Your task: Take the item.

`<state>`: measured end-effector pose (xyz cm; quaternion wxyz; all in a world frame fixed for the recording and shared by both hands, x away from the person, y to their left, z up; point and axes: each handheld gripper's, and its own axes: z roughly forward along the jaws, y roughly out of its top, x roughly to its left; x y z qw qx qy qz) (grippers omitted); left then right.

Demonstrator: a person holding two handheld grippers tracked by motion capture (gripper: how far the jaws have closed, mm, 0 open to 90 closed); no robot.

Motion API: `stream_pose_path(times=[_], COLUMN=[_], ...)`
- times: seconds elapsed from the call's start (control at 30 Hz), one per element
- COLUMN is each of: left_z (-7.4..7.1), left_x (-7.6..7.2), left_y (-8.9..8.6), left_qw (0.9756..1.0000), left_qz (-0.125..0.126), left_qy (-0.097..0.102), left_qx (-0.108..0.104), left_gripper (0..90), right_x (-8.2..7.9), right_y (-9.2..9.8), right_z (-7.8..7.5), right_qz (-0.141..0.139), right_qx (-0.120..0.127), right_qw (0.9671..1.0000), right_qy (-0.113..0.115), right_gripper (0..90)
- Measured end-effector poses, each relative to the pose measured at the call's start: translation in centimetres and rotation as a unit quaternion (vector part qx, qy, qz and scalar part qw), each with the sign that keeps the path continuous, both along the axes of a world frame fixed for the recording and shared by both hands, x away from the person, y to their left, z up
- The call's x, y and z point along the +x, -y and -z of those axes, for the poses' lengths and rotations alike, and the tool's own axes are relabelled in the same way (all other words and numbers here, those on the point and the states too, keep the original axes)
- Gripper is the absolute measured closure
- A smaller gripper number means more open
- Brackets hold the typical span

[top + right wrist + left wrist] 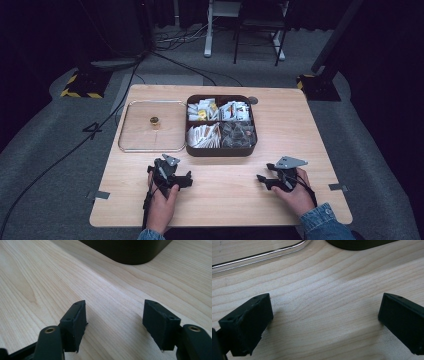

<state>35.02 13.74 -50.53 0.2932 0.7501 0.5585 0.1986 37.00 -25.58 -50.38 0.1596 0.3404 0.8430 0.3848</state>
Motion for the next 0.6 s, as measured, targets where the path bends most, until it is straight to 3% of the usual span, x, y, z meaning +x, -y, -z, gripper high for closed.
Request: stream_pose_path(times=[0.53, 0.6], left_z=[0.0, 0.0], left_x=[0.02, 0.04], left_y=[0.03, 0.02], left_qw=[1.0, 1.0], left_qz=[0.005, 0.006], left_qy=[0.0, 0.0], left_qx=[0.001, 0.0], left_gripper=[0.0, 0.0], right_x=[0.01, -0.01], right_y=[-0.07, -0.03], right_z=[-0.04, -0.04], right_qz=[0.001, -0.007], right_qx=[-0.002, 0.005], right_qw=[1.0, 1.0], right_qy=[-0.002, -0.003], right_gripper=[35.5, 41.3])
